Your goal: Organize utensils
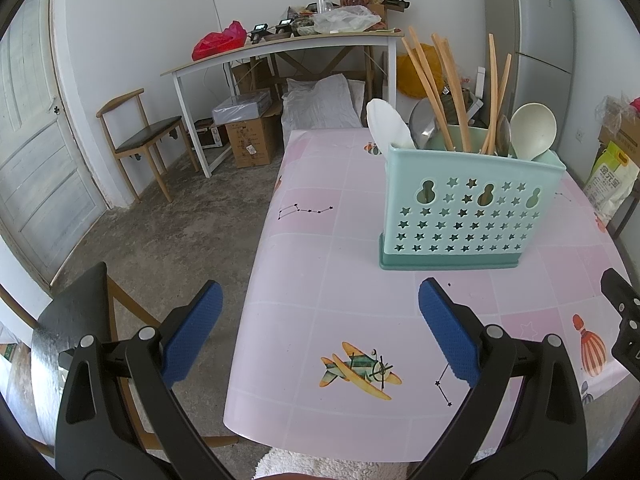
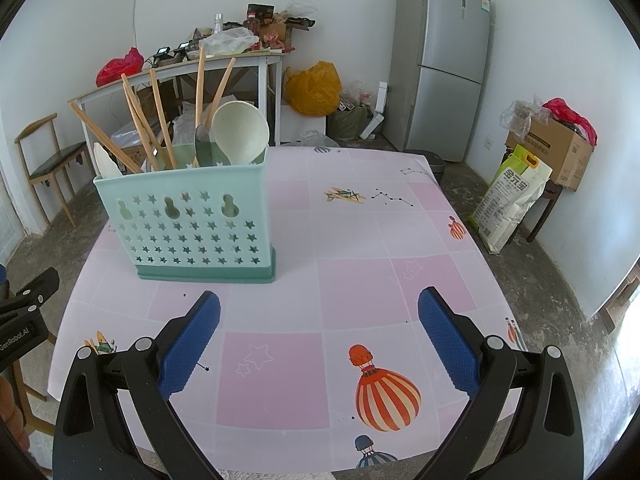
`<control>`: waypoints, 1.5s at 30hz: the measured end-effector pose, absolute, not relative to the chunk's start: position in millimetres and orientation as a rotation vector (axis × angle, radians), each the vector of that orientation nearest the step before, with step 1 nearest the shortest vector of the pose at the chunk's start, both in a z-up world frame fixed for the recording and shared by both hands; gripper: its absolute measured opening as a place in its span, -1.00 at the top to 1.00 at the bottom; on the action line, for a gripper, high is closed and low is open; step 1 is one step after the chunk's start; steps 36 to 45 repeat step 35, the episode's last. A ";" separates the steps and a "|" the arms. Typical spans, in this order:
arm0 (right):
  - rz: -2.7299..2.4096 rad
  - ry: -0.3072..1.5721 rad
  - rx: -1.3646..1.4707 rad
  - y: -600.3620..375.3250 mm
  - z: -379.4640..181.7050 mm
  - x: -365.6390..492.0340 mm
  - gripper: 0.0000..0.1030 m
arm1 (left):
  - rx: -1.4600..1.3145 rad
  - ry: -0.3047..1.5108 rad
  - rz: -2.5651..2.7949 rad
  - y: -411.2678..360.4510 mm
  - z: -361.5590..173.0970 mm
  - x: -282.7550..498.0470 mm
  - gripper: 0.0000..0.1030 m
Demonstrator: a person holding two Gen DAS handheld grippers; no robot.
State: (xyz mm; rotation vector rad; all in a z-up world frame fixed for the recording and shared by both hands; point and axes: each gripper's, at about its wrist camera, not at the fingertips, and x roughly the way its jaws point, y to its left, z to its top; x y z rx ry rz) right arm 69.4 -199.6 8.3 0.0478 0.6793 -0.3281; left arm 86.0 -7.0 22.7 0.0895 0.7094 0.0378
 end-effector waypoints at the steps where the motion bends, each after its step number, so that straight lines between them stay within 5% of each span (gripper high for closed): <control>1: -0.328 0.679 0.048 -199.7 8.3 69.4 -0.87 | 0.090 0.709 0.038 -7.0 22.6 86.0 -0.84; 45: -0.326 0.681 0.048 -199.2 8.6 69.1 -0.87 | 0.091 0.717 0.032 -13.1 21.3 88.4 -0.84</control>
